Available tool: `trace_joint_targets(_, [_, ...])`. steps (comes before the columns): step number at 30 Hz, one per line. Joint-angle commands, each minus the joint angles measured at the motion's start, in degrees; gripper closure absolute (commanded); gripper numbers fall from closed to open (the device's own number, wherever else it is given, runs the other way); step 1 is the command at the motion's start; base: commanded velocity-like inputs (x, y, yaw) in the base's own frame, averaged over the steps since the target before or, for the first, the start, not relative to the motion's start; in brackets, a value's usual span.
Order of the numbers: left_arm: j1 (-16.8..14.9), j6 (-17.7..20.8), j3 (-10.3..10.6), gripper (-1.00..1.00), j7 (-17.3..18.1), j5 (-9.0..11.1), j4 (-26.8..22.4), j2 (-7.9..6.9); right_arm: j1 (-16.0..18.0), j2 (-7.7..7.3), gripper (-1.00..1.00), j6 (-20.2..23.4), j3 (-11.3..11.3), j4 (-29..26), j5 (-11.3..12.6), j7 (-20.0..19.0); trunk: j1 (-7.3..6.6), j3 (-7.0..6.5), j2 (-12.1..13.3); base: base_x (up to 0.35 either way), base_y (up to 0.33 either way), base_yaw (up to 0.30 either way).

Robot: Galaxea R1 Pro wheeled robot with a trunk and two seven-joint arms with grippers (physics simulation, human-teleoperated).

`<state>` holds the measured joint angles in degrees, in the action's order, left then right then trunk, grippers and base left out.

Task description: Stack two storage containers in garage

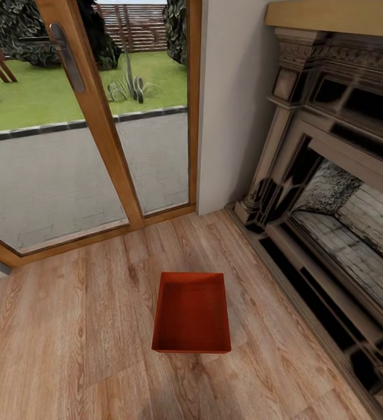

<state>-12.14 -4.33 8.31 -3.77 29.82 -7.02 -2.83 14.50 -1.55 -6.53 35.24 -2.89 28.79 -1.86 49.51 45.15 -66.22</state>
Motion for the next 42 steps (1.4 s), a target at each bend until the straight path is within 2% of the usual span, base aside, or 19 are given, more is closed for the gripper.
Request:
trace_joint_targets(1, [0.0,-0.1,0.5,-1.00,-0.3,0.5,-1.4,-0.71,0.0,-0.02,-1.00,0.1,0.4,-1.2,0.6,-0.1,0.00,0.04,0.0,0.000,0.000,0.000])
trace_joint_targets(4, [0.0,0.6,0.4,-1.00,-0.3,0.6,-8.1,-3.24,-0.1,-0.24,-1.00,2.9,0.2,-7.6,0.7,0.1,0.00,0.04,0.0,0.000,0.000,0.000])
trace_joint_targets(8, [-0.3,3.2,0.4,-1.00,-0.4,0.5,-14.9,-4.87,1.0,-0.29,-1.00,7.9,-0.1,-12.0,0.8,0.3,0.00,0.04,0.0,0.000,0.000,0.000])
trace_joint_targets(9, [-0.4,5.0,0.4,-1.00,-0.6,0.4,-17.5,-5.26,2.4,-0.18,-1.00,9.6,-0.2,-13.2,0.8,0.4,0.00,0.04,0.0,0.000,0.000,0.000])
trace_joint_targets(13, [-0.7,11.1,0.3,-1.00,-3.2,0.4,-21.9,-5.73,7.4,0.22,-1.00,12.3,-0.2,-14.8,0.8,0.8,0.00,0.04,0.0,0.000,0.000,0.000])
trace_joint_targets(15, [-1.1,15.1,0.3,-1.00,-6.3,0.3,-23.1,-5.84,10.3,0.35,-1.00,13.0,-0.2,-15.2,0.8,1.2,0.00,0.04,0.0,0.000,0.000,0.000])
trace_joint_targets(18, [-4.1,19.5,0.3,-1.00,-9.9,0.3,-24.5,-5.78,15.2,0.45,-1.00,13.4,-0.3,-15.2,0.8,1.9,0.00,0.04,0.0,0.000,0.000,0.000])
trace_joint_targets(22, [-8.3,21.5,0.3,-1.00,-11.2,0.2,-24.7,-5.18,20.1,0.52,-1.00,13.5,-0.3,-14.8,1.0,2.4,0.00,0.04,0.0,0.000,0.000,0.000])
trace_joint_targets(26, [-13.7,22.6,0.5,-1.00,-11.7,0.5,-23.7,-3.48,24.8,0.76,-1.00,13.1,-0.3,-14.3,1.0,2.5,0.00,0.04,0.0,0.000,0.000,0.000])
trace_joint_targets(29, [-17.2,23.6,0.5,-1.00,-11.8,0.4,-21.6,-2.00,27.6,1.83,-1.00,12.9,-0.3,-13.7,0.9,2.5,0.00,0.04,0.0,0.000,0.000,0.000])
trace_joint_targets(32, [-20.1,23.9,0.6,-1.00,-11.8,0.3,-18.9,-0.08,29.2,2.68,-1.00,12.3,-0.3,-12.8,1.0,2.6,0.00,0.04,0.0,0.000,0.000,0.000])
trace_joint_targets(33, [-21.3,23.8,0.7,-1.00,-11.9,0.2,-17.7,1.25,29.5,2.96,-1.00,11.7,-0.3,-12.4,1.1,2.6,0.00,0.04,0.0,0.000,0.000,0.000])
trace_joint_targets(35, [-22.2,23.8,0.7,-1.00,-12.0,-0.3,-16.7,2.78,29.8,3.15,-1.00,10.7,-0.4,-12.0,1.2,2.6,0.00,0.04,0.0,0.000,0.000,0.000])
trace_joint_targets(36, [-22.9,23.8,0.7,-1.00,-12.3,-1.4,-16.1,4.41,30.0,3.27,-1.00,9.5,-0.4,-11.4,1.2,2.6,0.00,0.04,0.0,0.000,0.000,0.000])
trace_joint_targets(37, [-23.2,23.8,0.7,-1.00,-12.3,-2.2,-15.9,5.22,30.0,3.31,-1.00,8.9,-0.5,-11.1,1.2,2.6,0.00,0.04,0.0,0.000,0.000,0.000])
trace_joint_targets(39, [-23.8,23.6,0.7,-1.00,-12.6,-6.8,-15.2,8.00,30.1,3.37,-1.00,7.0,-0.5,-9.5,1.3,2.5,0.00,0.04,0.0,0.000,0.000,0.000])
trace_joint_targets(40, [-24.1,21.8,0.6,-1.00,-12.8,-13.0,-13.9,9.46,30.2,3.42,-1.00,6.0,-0.5,-7.6,1.3,2.5,0.00,0.04,0.0,0.000,0.000,0.000])
trace_joint_targets(42, [-24.2,19.4,0.5,-1.00,-12.8,-14.9,-13.0,9.66,30.2,3.45,-1.00,5.8,-0.5,-7.0,1.3,2.5,0.00,0.04,0.0,0.000,0.000,0.000])
